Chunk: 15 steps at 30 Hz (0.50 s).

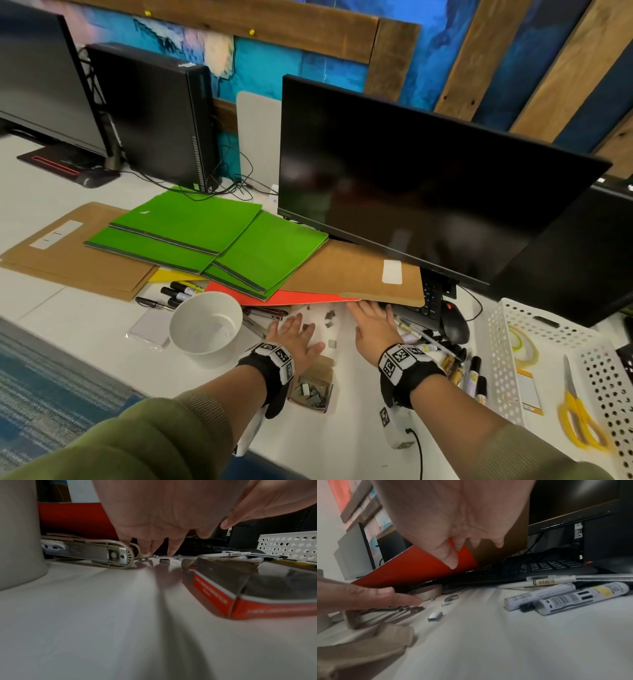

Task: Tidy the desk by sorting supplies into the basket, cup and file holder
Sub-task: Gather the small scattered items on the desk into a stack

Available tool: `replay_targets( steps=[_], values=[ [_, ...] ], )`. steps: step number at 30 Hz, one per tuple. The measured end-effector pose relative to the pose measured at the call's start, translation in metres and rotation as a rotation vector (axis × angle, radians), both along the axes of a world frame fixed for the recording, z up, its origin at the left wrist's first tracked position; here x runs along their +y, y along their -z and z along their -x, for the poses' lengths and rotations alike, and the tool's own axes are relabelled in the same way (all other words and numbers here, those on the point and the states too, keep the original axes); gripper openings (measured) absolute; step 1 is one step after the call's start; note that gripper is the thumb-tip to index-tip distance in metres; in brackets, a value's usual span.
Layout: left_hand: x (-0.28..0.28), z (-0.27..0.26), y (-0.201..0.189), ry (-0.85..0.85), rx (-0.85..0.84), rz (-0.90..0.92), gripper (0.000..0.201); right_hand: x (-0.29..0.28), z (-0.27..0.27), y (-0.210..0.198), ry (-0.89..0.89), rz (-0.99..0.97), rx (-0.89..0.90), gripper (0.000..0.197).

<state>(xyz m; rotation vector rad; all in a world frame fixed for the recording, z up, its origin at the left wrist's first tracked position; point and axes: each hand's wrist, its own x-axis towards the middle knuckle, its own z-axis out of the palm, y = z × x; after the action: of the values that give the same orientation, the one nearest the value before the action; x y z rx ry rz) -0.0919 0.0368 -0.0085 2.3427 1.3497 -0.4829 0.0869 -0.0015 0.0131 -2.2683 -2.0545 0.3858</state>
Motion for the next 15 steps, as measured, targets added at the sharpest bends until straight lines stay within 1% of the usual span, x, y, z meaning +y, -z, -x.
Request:
replay_targets(
  steps=[3,6,10,15],
  values=[
    [0.003,-0.004,0.001,-0.029,0.000,0.001,0.061,-0.001,-0.001,-0.002,-0.005,-0.003,-0.010,0.069],
    [0.002,-0.006,0.006,-0.023,-0.063,-0.016,0.061,-0.002,-0.002,-0.004,0.001,-0.003,-0.002,0.069],
    [-0.004,-0.006,0.009,0.031,-0.124,0.003,0.060,-0.002,-0.003,-0.004,0.004,0.000,0.013,0.070],
    [-0.014,-0.003,0.008,0.145,-0.149,0.000,0.057,-0.001,-0.001,-0.003,0.015,0.002,0.020,0.068]
  ],
)
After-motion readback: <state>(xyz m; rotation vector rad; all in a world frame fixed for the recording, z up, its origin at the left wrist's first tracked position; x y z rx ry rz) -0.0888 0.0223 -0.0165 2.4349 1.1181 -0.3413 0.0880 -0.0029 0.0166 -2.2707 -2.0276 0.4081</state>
